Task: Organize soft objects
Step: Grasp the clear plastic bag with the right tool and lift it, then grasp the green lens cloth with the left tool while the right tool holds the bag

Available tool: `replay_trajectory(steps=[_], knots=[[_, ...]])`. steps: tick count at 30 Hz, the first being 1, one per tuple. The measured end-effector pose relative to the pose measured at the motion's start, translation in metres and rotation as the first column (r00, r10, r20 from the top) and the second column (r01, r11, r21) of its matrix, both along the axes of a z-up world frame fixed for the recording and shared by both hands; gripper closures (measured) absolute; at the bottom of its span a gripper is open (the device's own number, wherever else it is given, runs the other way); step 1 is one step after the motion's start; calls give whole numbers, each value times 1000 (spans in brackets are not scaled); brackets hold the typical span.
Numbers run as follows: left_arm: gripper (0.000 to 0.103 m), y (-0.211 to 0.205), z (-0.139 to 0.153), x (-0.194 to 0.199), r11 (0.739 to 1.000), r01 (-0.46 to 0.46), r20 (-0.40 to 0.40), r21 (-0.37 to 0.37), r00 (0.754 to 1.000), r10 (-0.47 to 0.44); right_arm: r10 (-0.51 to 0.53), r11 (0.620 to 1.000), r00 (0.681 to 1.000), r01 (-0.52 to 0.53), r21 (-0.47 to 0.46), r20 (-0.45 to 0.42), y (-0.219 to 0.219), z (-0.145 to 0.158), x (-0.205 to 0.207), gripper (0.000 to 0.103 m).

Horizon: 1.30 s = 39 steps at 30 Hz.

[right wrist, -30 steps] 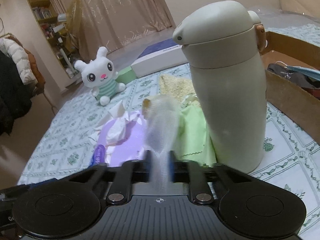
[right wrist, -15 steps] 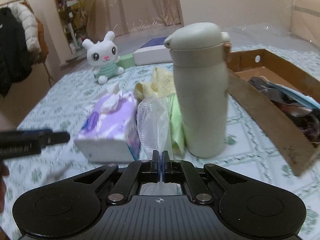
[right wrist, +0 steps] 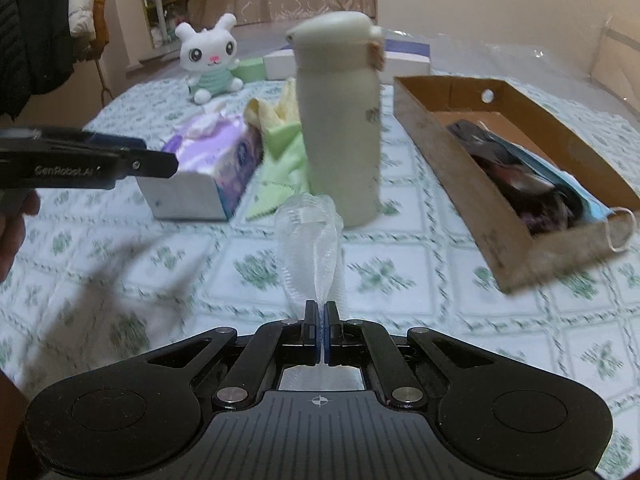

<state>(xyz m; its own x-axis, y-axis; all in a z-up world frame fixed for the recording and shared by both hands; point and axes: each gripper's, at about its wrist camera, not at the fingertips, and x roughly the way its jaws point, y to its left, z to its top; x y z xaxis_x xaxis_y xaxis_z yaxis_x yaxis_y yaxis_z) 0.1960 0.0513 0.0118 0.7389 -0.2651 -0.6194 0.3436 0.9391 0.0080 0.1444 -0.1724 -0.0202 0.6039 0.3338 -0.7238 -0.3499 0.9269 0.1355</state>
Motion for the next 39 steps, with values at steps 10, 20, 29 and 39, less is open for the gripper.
replay_trajectory(steps=[10,20,29,39], knots=[[51,-49,-22,14,997,63,5,52,998,-63,-75,997,997,75,-7,18,-38,-1,-2,102],[51,-79,-48,47,996,-57,6,64,998,56,-105,994,994,105,0,42,-59,-7,11,102],[53,-99,-72,65,977,-96,32,189,995,92,-96,995,994,96,4,57,-66,-10,15,102],[85,-101,-77,73,963,-90,41,254,996,82,-90,996,994,90,12,59,-68,-14,15,102]])
